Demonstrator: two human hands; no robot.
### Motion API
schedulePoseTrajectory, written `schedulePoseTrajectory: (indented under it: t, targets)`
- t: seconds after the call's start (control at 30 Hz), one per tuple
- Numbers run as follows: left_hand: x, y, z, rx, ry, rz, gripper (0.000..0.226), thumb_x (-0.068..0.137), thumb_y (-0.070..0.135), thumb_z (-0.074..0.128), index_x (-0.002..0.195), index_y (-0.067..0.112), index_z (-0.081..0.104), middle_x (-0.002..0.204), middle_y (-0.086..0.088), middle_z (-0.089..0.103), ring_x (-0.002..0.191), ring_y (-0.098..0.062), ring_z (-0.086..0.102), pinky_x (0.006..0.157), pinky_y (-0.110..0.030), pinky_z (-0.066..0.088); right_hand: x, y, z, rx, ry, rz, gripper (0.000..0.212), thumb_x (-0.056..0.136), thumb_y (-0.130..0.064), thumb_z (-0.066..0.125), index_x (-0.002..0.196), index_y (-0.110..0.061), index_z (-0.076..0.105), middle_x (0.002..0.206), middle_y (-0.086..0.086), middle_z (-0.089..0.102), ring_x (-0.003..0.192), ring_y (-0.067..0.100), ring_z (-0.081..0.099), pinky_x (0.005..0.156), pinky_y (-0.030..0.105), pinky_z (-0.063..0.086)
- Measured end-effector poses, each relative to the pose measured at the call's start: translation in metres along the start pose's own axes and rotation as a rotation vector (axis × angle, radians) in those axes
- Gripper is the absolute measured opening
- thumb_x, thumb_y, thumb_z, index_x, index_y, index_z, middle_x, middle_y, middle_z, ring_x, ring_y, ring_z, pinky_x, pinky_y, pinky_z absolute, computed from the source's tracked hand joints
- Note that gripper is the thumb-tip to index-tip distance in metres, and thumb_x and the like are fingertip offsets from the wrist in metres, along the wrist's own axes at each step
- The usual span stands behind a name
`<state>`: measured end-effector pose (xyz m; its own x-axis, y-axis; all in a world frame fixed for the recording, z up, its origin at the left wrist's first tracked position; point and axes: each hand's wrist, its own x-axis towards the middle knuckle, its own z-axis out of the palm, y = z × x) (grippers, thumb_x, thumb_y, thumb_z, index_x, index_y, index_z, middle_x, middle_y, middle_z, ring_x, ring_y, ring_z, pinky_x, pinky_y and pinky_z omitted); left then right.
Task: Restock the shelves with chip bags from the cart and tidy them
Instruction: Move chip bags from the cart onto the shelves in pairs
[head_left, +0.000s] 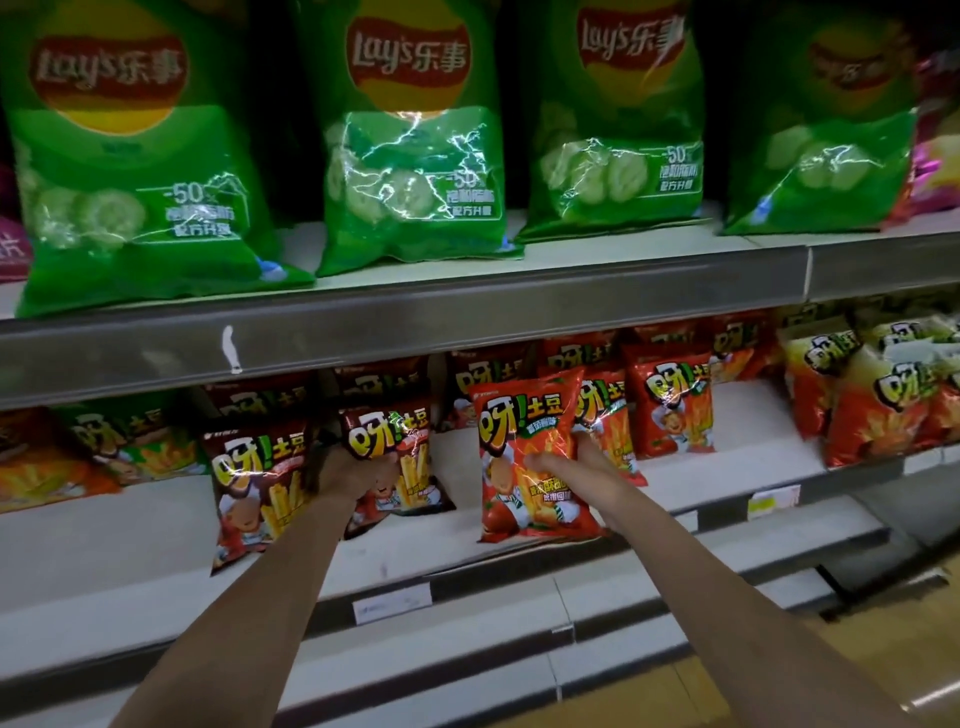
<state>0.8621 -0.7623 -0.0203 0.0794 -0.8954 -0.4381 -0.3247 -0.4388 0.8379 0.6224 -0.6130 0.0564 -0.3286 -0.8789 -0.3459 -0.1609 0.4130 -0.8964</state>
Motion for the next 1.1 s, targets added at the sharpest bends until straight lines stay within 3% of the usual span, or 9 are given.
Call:
schedulePoseTrajectory:
  t: [0.13,0.2,0.3,0.47,0.6,0.73,0.87,0.97,1.1]
  targets:
    - [-0.031,0.022,0.015,0.167,0.195,0.092,0.101,0.074,0.036,0.081,0.147,-0.002,0.022,0.149,-0.022,0.033,0.136,-0.037,0.034,0.110,-0.046,0.034,0.006,0.008,-0.019,0.013,-0.025,-0.009,0.062,0.082,-0.029,0.074,0.133,-0.022,0.038,0.119,-0.002,0.057,0.106,0.016,0.054,0.095,0.032,0.042]
    - [-0.058,0.034,0.030,0.241,0.299,0.134,0.098,0.079,0.038,0.076,0.147,-0.002,0.018,0.152,-0.025,0.019,0.140,-0.038,0.022,0.110,-0.044,0.029,0.005,0.012,-0.033,0.017,-0.041,-0.004,0.067,0.081,-0.031,0.075,0.135,-0.023,0.037,0.123,-0.001,0.057,0.113,0.019,0.054,0.102,0.037,0.042]
    - [-0.090,0.044,0.065,0.301,0.322,0.203,0.075,0.086,0.035,0.069,0.141,0.000,0.034,0.146,-0.026,0.027,0.136,-0.040,0.026,0.105,-0.040,0.031,-0.003,0.015,-0.064,0.023,-0.068,-0.011,0.060,0.080,-0.030,0.075,0.127,-0.025,0.038,0.119,-0.003,0.057,0.112,0.018,0.054,0.102,0.037,0.042]
    - [-0.150,0.067,0.144,-0.021,-0.083,0.311,0.017,0.090,0.026,0.065,0.091,0.009,0.061,0.088,-0.006,0.063,0.093,-0.026,0.062,0.072,-0.028,0.043,-0.022,0.029,-0.142,0.063,-0.066,-0.065,0.063,0.080,-0.029,0.075,0.130,-0.025,0.038,0.118,-0.002,0.061,0.102,0.016,0.062,0.085,0.032,0.052]
    - [-0.201,0.078,0.218,-0.012,-0.588,0.314,0.066,0.065,0.068,0.072,0.108,0.019,0.067,0.109,-0.003,0.071,0.102,-0.020,0.067,0.091,-0.031,0.052,-0.047,0.046,-0.214,0.192,-0.027,-0.044,0.061,0.085,-0.023,0.071,0.129,-0.019,0.029,0.118,0.007,0.059,0.099,0.021,0.064,0.073,0.028,0.056]
    - [-0.246,0.082,0.289,-0.034,-0.842,0.284,0.107,0.038,0.072,0.083,0.129,0.025,0.053,0.121,0.006,0.066,0.109,-0.012,0.064,0.092,-0.031,0.052,-0.063,0.070,-0.276,0.138,-0.020,-0.038,0.054,0.087,-0.024,0.069,0.124,-0.016,0.030,0.107,0.004,0.058,0.087,0.013,0.064,0.059,0.020,0.052]
    - [-0.265,0.089,0.334,0.009,-0.845,0.266,0.118,0.038,0.065,0.088,0.140,0.024,0.044,0.134,0.004,0.058,0.122,-0.018,0.055,0.108,-0.045,0.041,-0.064,0.093,-0.319,0.145,0.027,-0.041,0.060,0.082,-0.025,0.073,0.129,-0.019,0.036,0.112,0.002,0.062,0.094,0.015,0.065,0.071,0.027,0.053]
    - [-0.275,0.099,0.356,0.010,-0.760,0.297,0.098,0.054,0.053,0.086,0.137,0.026,0.043,0.138,0.005,0.053,0.124,-0.018,0.053,0.105,-0.040,0.043,-0.056,0.102,-0.338,0.120,0.059,-0.040,0.057,0.079,-0.034,0.076,0.126,-0.025,0.045,0.117,0.001,0.061,0.096,0.013,0.063,0.071,0.024,0.052]
    - [-0.264,0.102,0.388,-0.005,-0.583,0.343,0.107,0.042,0.061,0.088,0.133,0.025,0.043,0.133,0.002,0.058,0.118,-0.018,0.056,0.104,-0.045,0.045,-0.025,0.112,-0.354,-0.083,0.191,-0.039,0.080,0.064,-0.061,0.077,0.132,-0.027,0.051,0.126,0.004,0.056,0.118,0.025,0.055,0.099,0.044,0.048]
